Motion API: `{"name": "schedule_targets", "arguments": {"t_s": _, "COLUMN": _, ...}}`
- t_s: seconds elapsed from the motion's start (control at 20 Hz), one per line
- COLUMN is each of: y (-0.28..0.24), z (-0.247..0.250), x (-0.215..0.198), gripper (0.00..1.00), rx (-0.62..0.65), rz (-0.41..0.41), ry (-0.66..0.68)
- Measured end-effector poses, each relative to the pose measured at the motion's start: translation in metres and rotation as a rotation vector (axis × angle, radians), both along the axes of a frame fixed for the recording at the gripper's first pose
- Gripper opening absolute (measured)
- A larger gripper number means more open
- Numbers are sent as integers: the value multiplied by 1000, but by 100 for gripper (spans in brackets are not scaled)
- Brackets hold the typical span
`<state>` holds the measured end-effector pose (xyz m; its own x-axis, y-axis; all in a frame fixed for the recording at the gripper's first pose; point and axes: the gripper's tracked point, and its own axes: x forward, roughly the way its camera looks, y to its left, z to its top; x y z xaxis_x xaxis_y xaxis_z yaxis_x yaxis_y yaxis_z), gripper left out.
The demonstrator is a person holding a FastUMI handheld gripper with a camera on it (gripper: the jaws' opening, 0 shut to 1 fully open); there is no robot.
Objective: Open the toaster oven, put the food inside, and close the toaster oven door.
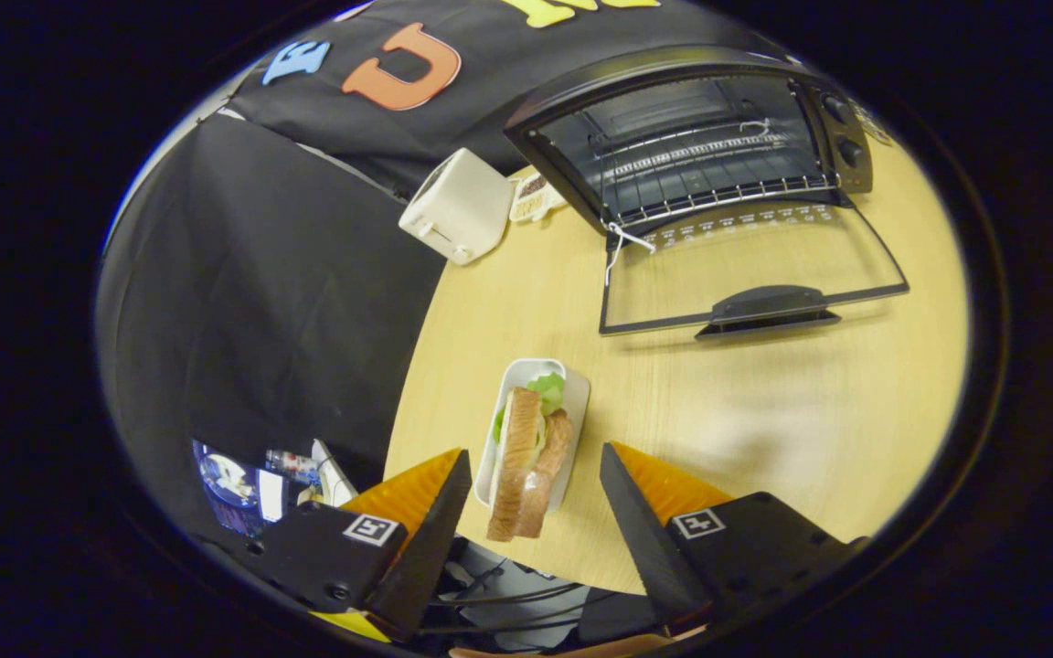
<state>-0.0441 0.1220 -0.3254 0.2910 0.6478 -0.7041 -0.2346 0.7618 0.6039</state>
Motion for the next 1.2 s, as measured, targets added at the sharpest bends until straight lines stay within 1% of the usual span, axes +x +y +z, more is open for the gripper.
{"name": "schedule_targets", "arguments": {"t_s": 0.15, "y": 11, "z": -7, "x": -8, "gripper": 88, "rx": -32, "rz": 34, "ry": 39}}
{"name": "schedule_targets", "arguments": {"t_s": 0.3, "y": 19, "z": -14, "x": -9, "gripper": 83, "rx": -37, "rz": 32, "ry": 91}}
{"name": "schedule_targets", "arguments": {"t_s": 0.4, "y": 24, "z": -22, "x": -3, "gripper": 75, "rx": -40, "rz": 10, "ry": 96}}
{"name": "schedule_targets", "arguments": {"t_s": 0.5, "y": 22, "z": -27, "x": -2, "gripper": 67, "rx": -57, "rz": 14, "ry": 78}}
{"name": "schedule_targets", "arguments": {"t_s": 0.6, "y": 23, "z": -23, "x": -8, "gripper": 49, "rx": -48, "rz": 31, "ry": 71}}
{"name": "schedule_targets", "arguments": {"t_s": 0.65, "y": 22, "z": -22, "x": -9, "gripper": 44, "rx": -49, "rz": 34, "ry": 74}}
{"name": "schedule_targets", "arguments": {"t_s": 0.75, "y": 21, "z": -18, "x": -12, "gripper": 41, "rx": -45, "rz": 28, "ry": 75}}
{"name": "schedule_targets", "arguments": {"t_s": 0.9, "y": 20, "z": -6, "x": -18, "gripper": 41, "rx": -16, "rz": 34, "ry": 76}}
{"name": "schedule_targets", "arguments": {"t_s": 1.05, "y": 20, "z": 9, "x": -19, "gripper": 41, "rx": 3, "rz": 34, "ry": 38}}
{"name": "schedule_targets", "arguments": {"t_s": 1.2, "y": 24, "z": 34, "x": -21, "gripper": 41, "rx": 77, "rz": 41, "ry": 22}}
